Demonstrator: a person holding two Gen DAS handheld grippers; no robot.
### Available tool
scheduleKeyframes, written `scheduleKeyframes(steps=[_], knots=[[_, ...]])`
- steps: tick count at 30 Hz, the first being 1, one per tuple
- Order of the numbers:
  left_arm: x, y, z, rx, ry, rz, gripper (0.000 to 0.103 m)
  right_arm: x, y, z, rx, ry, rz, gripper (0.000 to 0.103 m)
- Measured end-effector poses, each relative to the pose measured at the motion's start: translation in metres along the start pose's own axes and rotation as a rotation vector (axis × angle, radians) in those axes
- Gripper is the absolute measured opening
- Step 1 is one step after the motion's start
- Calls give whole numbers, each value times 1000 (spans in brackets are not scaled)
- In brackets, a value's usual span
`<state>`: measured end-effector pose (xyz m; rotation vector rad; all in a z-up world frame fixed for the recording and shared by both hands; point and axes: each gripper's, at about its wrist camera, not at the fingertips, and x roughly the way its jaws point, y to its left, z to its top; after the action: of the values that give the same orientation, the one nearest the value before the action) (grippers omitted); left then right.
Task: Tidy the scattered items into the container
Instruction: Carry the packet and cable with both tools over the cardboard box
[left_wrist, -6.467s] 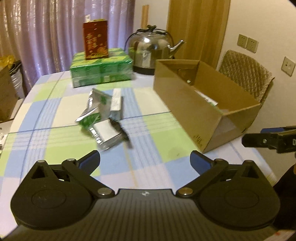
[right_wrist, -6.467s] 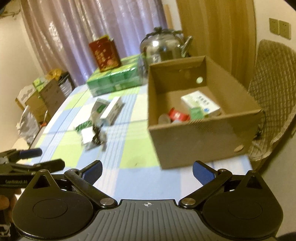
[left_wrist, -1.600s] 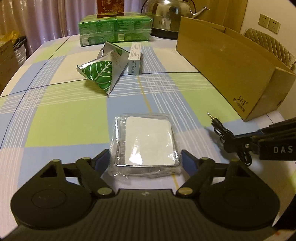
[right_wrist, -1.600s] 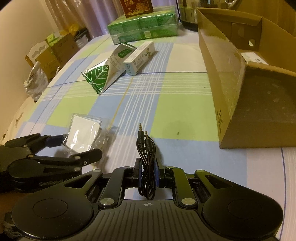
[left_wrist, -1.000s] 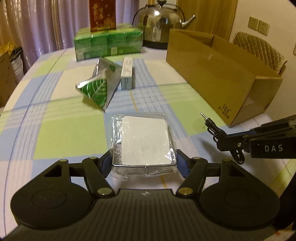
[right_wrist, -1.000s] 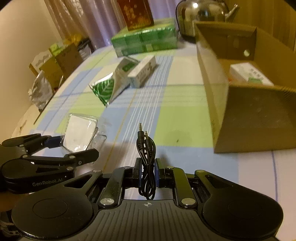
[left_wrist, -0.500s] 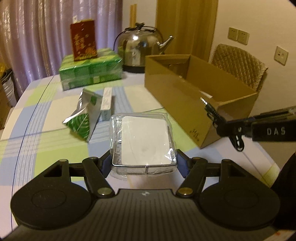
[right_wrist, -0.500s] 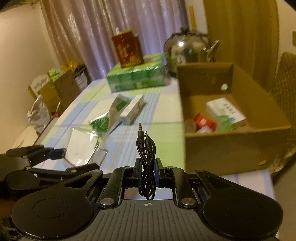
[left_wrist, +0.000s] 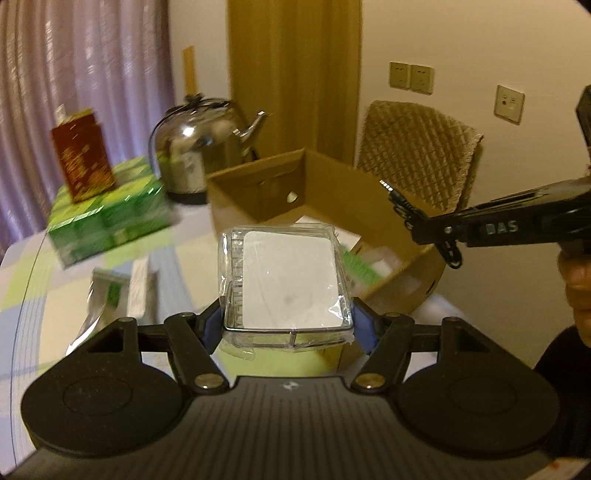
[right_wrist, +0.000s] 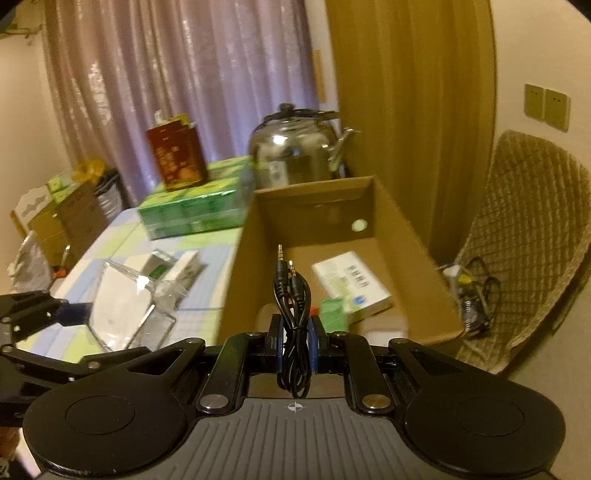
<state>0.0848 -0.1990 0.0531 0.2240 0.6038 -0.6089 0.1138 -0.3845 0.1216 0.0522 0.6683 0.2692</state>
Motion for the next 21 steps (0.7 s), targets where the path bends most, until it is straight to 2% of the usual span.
scheduleKeyframes(steps=[8,21], knots=[[51,-22,41,58,5,-42,64,31,-41,18,35,21,-26,10],[122,-33,56,149,74,-48,64,72,-75,11,101,73,-28,10]])
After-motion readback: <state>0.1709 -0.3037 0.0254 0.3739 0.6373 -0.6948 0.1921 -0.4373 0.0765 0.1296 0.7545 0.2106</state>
